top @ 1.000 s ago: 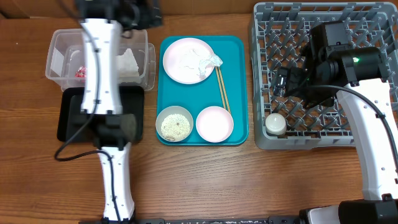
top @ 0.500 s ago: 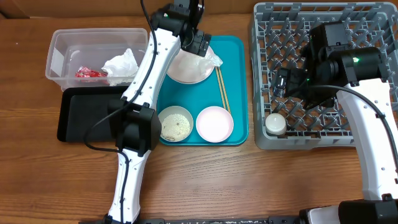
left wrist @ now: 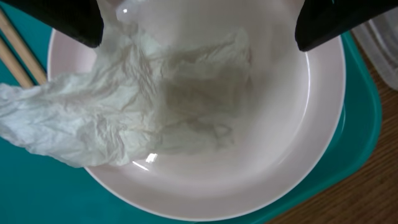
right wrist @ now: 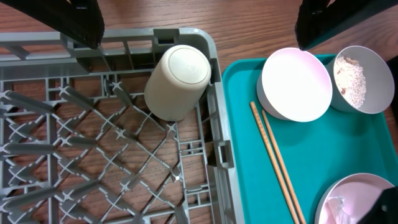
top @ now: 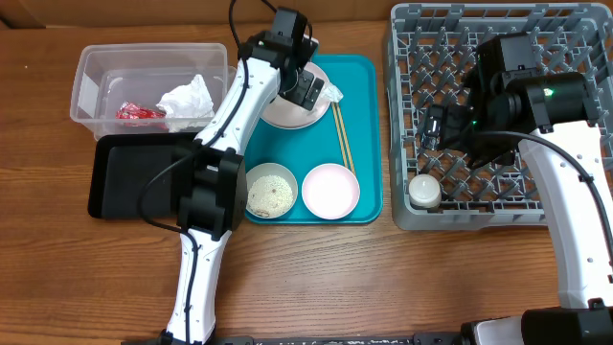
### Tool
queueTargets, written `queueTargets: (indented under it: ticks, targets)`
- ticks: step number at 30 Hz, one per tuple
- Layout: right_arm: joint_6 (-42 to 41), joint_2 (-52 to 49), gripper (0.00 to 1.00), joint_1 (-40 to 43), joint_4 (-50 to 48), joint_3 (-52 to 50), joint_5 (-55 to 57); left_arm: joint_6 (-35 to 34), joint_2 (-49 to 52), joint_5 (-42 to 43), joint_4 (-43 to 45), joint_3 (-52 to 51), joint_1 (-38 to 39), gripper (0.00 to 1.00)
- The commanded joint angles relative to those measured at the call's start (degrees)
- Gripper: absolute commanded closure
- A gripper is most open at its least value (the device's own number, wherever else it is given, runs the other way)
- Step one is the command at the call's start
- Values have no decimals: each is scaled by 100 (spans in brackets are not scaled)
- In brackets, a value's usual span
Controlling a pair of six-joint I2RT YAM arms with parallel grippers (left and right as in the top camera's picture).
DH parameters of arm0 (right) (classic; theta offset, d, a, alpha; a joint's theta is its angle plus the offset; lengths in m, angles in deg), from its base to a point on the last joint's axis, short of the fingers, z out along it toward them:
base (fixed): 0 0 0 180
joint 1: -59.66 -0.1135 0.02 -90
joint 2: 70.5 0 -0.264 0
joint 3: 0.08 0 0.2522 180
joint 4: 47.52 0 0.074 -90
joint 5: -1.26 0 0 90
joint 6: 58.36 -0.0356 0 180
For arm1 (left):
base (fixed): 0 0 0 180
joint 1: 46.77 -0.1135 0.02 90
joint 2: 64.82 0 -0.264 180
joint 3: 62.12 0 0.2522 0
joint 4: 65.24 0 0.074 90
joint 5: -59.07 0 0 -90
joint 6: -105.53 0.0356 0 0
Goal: Sort waste into correct bins and load items into the dishwasher
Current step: 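Grasp the remaining tissue on the white plate with the left gripper, then drop the tissue into the clear bin with the left gripper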
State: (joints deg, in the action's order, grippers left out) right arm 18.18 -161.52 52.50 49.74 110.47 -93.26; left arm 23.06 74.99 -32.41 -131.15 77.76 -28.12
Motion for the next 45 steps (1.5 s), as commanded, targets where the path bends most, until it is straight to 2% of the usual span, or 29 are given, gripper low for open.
queueTargets:
  ticks: [1,10,13,15,16,19,20,23,28,32,38,45]
  targets:
    - [24,35,0,13,-22,68,-28,129,-33,116,214,-282,-7,0]
    - [24,35,0,13,-24,68,-28,131,-31,306,756,-780,9,0]
    - [24,35,0,13,-26,68,-28,129,-31,304,876,-929,9,6]
    - [24,35,0,13,-26,68,-28,129,-31,299,916,-1010,9,14]
    - [24,35,0,13,-26,68,-28,129,-31,299,916,-1029,9,19]
    - [24,35,0,13,-33,68,-28,127,-31,295,892,-1029,7,54]
    - [24,35,0,13,-35,68,-28,127,-31,295,892,-1029,7,69]
    - [24,35,0,13,-33,68,-28,125,-33,291,870,-1019,7,94]
    - [24,35,0,13,-33,68,-28,-105,-153,35,479,-577,0,96]
    - [26,35,0,13,-33,68,-26,-636,-367,-382,-317,426,-70,96]
    - [46,35,0,13,-26,68,-7,-1386,-835,-527,-1648,1847,-387,96]
    - [46,35,0,13,-31,68,-9,-2581,-1058,-970,-2712,2022,-1178,96]
